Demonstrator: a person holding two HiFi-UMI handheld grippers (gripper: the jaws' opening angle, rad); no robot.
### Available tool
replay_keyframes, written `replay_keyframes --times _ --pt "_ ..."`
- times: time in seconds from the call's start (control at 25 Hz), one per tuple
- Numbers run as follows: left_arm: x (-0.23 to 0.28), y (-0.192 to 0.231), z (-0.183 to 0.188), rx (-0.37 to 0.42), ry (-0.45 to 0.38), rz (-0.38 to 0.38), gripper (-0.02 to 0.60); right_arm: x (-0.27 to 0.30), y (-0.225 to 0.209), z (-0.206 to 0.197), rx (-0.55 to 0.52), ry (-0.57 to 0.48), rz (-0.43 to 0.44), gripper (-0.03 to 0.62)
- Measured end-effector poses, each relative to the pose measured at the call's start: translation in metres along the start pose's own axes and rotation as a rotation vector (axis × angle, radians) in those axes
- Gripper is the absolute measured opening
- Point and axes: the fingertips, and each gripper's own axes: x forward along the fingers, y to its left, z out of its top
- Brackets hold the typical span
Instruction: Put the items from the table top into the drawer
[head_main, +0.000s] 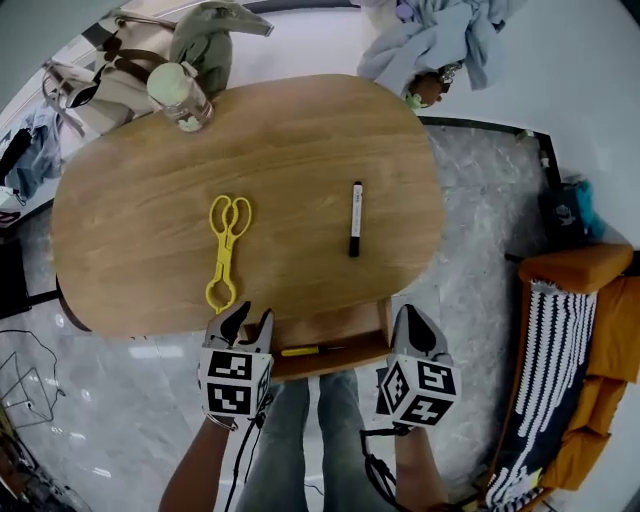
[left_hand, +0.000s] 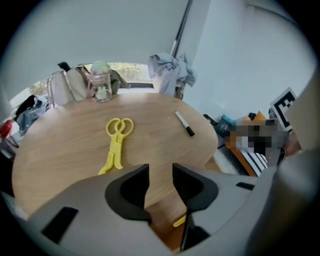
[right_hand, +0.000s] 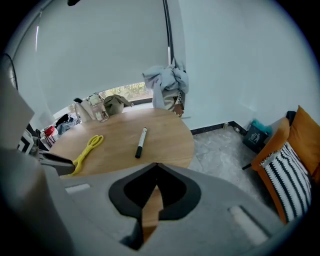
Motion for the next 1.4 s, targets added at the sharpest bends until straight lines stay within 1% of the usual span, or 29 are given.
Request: replay_keyframes --times 0.08,0.12,0.28,0.36,0.48,0.6,0.76,1.04,1.28,1.4 --pt "0.000 0.017 0.006 -0.049 -0.018 0.045 0.146 0.004 0.007 0.004 -0.016 0.003 0.012 0.005" --pt "-0.001 0.024 0.009 -0.058 -0.025 0.064 0.146 0.006 0.011 0.005 -0.023 0.004 0.017 0.005" --pt "0.000 0.047 0.020 -0.067 -0.040 0.124 0.146 0.013 0.024 0.009 -0.045 0.012 0.036 0.005" --pt "0.000 0.057 0.025 -0.055 -0.035 0.154 0.146 0.015 0.027 0.010 -0.051 0.017 0.041 0.005" --pt "0.003 0.071 0.033 -0.010 -0.015 0.205 0.146 0.019 0.029 0.012 -0.056 0.023 0.042 0.005" --pt "0.008 0.085 0.037 -0.001 0.007 0.232 0.146 0.022 0.033 0.015 -0.060 0.028 0.043 0.005" --pt "0.018 0.098 0.039 -0.012 0.038 0.242 0.146 0.028 0.035 0.018 -0.063 0.034 0.044 0.005" --pt "0.035 0.107 0.038 -0.007 0.099 0.226 0.146 0.039 0.039 0.024 -0.068 0.044 0.048 0.005" --pt "0.047 0.108 0.040 -0.009 0.138 0.199 0.149 0.047 0.040 0.030 -0.076 0.054 0.053 0.005" --pt "0.052 0.109 0.042 -0.006 0.151 0.199 0.149 0.050 0.041 0.031 -0.078 0.056 0.055 0.005"
